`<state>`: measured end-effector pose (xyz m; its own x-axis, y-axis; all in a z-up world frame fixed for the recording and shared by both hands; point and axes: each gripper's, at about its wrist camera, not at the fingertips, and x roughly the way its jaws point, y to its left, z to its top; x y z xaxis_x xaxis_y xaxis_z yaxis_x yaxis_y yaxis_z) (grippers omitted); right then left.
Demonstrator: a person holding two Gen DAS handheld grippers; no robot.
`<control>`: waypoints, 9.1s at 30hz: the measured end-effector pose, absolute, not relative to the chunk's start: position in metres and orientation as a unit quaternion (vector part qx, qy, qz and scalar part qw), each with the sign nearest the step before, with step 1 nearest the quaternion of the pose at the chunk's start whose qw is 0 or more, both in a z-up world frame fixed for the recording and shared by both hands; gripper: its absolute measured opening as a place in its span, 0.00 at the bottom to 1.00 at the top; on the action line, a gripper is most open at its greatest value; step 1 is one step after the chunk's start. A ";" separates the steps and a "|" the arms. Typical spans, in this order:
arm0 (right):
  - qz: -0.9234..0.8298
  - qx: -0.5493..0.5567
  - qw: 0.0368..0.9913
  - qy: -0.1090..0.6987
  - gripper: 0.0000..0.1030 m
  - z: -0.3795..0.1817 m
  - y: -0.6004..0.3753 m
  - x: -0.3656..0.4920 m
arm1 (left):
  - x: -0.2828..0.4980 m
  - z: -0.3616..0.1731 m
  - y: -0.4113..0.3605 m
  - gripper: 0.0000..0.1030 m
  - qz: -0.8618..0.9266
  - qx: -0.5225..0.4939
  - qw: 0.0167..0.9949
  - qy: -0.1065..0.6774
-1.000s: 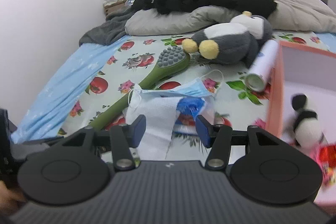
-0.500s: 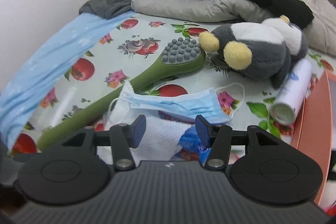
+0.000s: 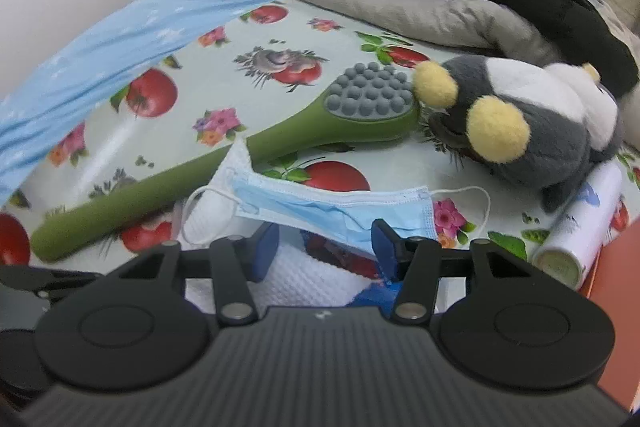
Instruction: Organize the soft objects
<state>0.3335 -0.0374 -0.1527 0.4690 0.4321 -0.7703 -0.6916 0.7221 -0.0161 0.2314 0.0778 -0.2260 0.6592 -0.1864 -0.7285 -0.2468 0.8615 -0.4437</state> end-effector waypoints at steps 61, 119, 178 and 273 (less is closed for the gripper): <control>0.278 -0.177 0.855 0.401 0.07 -0.158 -0.100 0.158 | 0.079 -0.161 0.092 0.50 0.021 -0.200 0.900 0.386; 0.260 -0.080 0.874 0.402 0.03 -0.157 -0.110 0.176 | 0.115 -0.146 0.069 0.17 0.089 -0.098 0.915 0.380; 0.232 -0.031 0.917 0.324 0.05 -0.077 -0.161 0.152 | 0.099 -0.063 0.029 0.17 0.043 -0.124 0.936 0.326; 0.114 0.090 0.953 0.265 0.55 0.008 -0.320 0.144 | 0.153 0.029 -0.115 0.53 -0.097 -0.048 0.944 0.312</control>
